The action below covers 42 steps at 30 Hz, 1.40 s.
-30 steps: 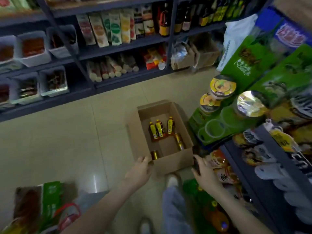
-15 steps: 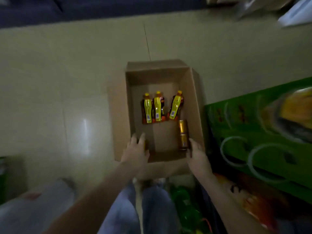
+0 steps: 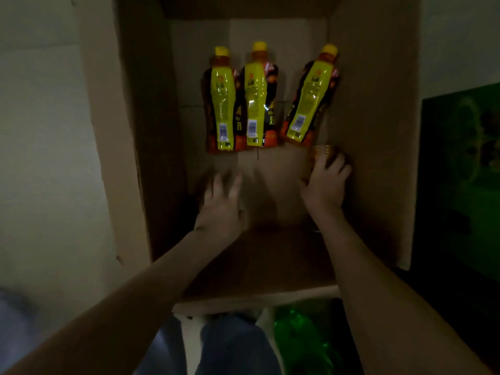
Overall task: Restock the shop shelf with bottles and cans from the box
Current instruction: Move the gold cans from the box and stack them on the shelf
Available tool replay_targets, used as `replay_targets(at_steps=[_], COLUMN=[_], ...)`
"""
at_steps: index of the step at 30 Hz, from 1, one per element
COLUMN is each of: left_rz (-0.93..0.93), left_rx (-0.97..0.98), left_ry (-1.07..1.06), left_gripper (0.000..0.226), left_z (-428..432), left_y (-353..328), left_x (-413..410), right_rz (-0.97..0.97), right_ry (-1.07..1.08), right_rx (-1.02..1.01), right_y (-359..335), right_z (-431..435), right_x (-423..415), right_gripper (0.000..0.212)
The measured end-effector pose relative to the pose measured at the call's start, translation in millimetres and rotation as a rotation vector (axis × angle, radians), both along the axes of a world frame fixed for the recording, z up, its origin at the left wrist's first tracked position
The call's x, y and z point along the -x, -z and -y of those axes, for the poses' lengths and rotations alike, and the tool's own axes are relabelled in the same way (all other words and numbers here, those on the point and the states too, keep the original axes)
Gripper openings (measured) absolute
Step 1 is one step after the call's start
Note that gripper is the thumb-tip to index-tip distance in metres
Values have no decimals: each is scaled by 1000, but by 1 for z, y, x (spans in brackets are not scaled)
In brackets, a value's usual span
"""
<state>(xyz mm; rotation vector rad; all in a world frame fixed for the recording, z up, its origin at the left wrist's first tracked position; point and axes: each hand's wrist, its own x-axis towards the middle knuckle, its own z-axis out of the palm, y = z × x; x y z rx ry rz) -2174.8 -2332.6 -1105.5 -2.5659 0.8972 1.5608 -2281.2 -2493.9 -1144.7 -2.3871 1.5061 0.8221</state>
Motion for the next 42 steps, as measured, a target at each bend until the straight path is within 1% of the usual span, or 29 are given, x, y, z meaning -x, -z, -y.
replay_targets(at_steps=[2, 4, 6, 8, 10, 12, 14, 17, 19, 21, 23, 24, 25, 26, 27, 28, 29, 30, 31, 32, 33, 36, 38, 39, 41, 42], left_rz=[-18, -50, -104, -191, -300, -410, -524, -625, -663, -629, -582, -556, -530, -508, -490, -479, -473, -471, -476, -480, -481, -495, -525, -544, -591, -619], left_rx=[1, 44, 98, 157, 199, 229, 275, 362, 397, 410, 397, 386, 366, 352, 341, 337, 337, 342, 349, 352, 349, 361, 369, 369, 381, 395], left_ry=[0, -27, -101, -241, -441, -624, -722, -813, -831, -840, -865, -887, -906, -930, -951, -967, -971, -968, -962, -962, -967, -992, -986, -972, -930, -908], left_gripper=[79, 78, 74, 68, 62, 63, 67, 78, 82, 72, 66, 70, 77, 82, 83, 83, 81, 80, 80, 79, 79, 76, 72, 71, 70, 68], left_z=[0, 2, 5, 11, 19, 29, 38, 42, 39, 33, 25, 20, 16, 12, 8, 5, 1, -2, -4, -5, -6, -6, -5, -5, -3, -2], left_y=[3, 0, -3, -6, -7, -8, -9, -4, 0, 1, 1, 2, 2, 2, 1, 1, 0, -2, -7, -13, -21, -68, -116, -145, -211, -246], left_x=[3, 4, 3, 3, 3, 1, -2, -9, -15, -17, -17, -18, -20, -23, -27, -31, -35, -40, -45, -49, -53, -65, -75, -82, -96, -104], right_rz=[49, 206, 372, 504, 611, 741, 857, 939, 960, 923, 834, 753, 629, 472, 306, 168, 78, 27, 14, 33, 71, 306, 498, 583, 714, 773], right_ry=[82, 262, 342, 330, 346, 397, 461, 546, 578, 601, 652, 676, 672, 610, 487, 321, 146, 11, -49, -26, 51, 372, 581, 661, 784, 839], right_rx=[-10, -89, -175, -238, -282, -356, -468, -565, -610, -719, -808, -800, -768, -729, -702, -682, -654, -616, -575, -547, -538, -498, -531, -561, -620, -649], right_y=[3, 3, -1, -8, -14, -19, -22, -29, -36, -42, -41, -36, -30, -22, -14, -6, 0, 6, 9, 9, 3, -48, -114, -152, -235, -276], right_z=[4, 6, 2, -7, -15, -25, -36, -54, -58, -55, -46, -40, -34, -30, -28, -28, -31, -34, -36, -38, -39, -44, -47, -48, -48, -48], right_x=[-3, -4, -2, -2, -7, -12, -15, -18, -18, -12, 0, 7, 14, 20, 25, 28, 29, 28, 26, 25, 23, 9, -5, -13, -25, -30], right_gripper=[84, 88, 91, 91, 92, 94, 96, 98, 98, 100, 103, 102, 103, 106, 110, 111, 107, 100, 93, 89, 86, 77, 72, 73, 73, 70])
